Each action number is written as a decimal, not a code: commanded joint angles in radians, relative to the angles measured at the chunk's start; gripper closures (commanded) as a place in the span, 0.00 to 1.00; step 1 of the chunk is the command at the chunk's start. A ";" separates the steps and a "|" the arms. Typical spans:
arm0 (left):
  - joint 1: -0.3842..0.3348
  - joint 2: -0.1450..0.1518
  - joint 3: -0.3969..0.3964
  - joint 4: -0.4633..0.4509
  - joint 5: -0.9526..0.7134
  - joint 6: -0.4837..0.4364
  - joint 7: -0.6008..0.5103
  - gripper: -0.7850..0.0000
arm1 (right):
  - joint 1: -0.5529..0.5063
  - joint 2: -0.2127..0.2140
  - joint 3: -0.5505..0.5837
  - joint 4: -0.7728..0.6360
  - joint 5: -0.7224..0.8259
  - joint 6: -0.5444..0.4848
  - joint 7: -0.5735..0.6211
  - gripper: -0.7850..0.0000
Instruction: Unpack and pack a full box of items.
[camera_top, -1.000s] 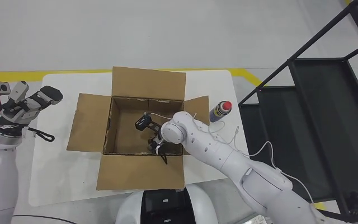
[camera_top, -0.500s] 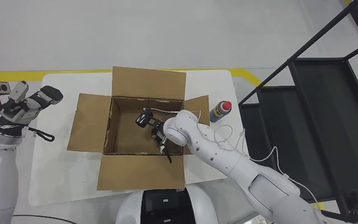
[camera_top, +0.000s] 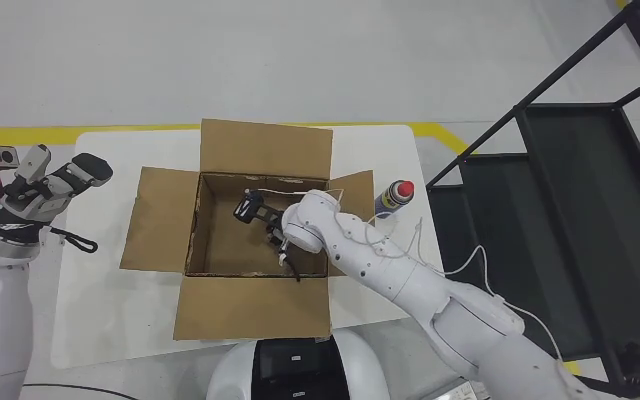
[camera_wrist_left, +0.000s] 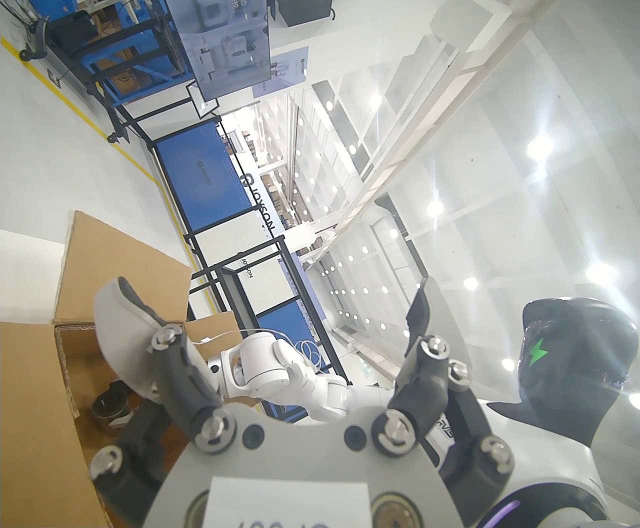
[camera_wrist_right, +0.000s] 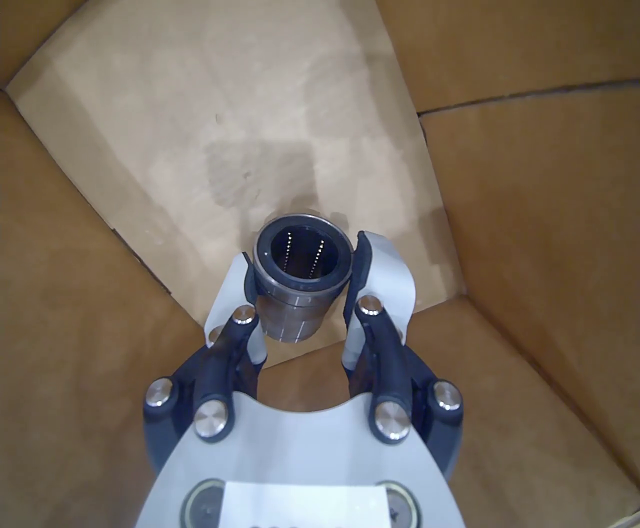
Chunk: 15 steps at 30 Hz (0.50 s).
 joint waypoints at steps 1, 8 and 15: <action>0.000 0.000 0.000 0.000 0.000 0.000 0.000 0.00 | -0.004 0.000 0.004 -0.010 -0.005 0.001 0.003 1.00; 0.000 0.000 0.000 0.000 0.000 0.000 0.000 0.00 | -0.081 0.029 0.052 -0.093 -0.068 -0.012 -0.042 1.00; 0.000 0.000 0.000 0.000 0.000 0.000 0.000 0.00 | -0.153 0.051 0.094 -0.118 -0.093 -0.025 -0.045 0.26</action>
